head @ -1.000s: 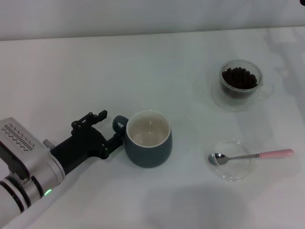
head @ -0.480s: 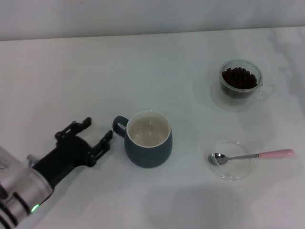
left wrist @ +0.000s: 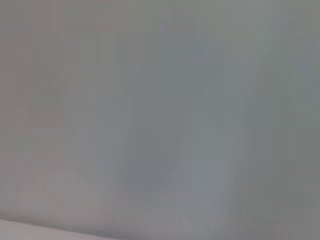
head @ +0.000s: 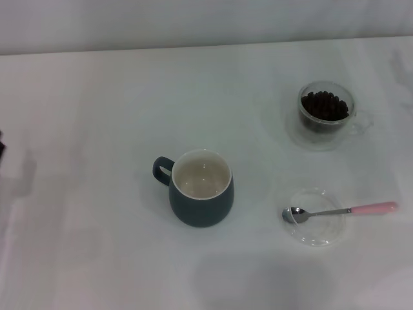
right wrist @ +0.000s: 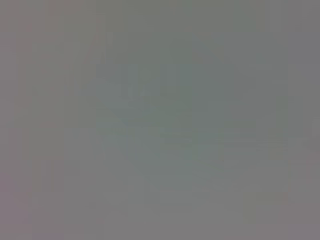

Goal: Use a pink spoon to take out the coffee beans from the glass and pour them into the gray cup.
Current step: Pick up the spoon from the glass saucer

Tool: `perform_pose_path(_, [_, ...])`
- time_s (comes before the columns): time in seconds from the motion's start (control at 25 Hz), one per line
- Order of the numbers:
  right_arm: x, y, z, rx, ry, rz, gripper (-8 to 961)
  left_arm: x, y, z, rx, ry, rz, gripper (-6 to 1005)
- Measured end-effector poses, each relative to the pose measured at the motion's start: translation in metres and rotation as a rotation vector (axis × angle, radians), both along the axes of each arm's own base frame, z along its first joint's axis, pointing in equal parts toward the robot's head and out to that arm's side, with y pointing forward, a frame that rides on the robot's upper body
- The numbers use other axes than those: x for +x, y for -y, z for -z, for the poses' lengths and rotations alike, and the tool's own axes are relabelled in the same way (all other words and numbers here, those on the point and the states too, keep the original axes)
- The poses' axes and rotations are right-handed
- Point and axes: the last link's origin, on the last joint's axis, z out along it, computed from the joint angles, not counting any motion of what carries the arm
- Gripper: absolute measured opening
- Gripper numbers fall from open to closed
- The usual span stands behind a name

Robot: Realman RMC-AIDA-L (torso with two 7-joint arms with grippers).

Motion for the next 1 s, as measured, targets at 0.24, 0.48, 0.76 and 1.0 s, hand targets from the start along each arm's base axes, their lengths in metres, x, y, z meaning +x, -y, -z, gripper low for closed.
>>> perform_pose_path(0.24, [0.023,0.036,0.011,-0.055,-0.269,-0.027,748,-0.003,-0.015,-0.014,0.043,-0.028,-0.014,670])
perform_pose_path(0.48, [0.024,0.077,0.027,-0.171,-0.456,-0.148,746,-0.014,-0.021,-0.028,0.101,-0.038,-0.074,675])
perform_pose_path(0.76, [0.043,0.133,0.035,-0.215,-0.613,-0.131,743,-0.018,-0.03,-0.046,0.196,-0.02,-0.109,700])
perform_pose_path(1.0, [0.036,0.166,0.052,-0.295,-0.644,-0.167,740,-0.016,-0.037,-0.052,0.227,-0.011,-0.118,806])
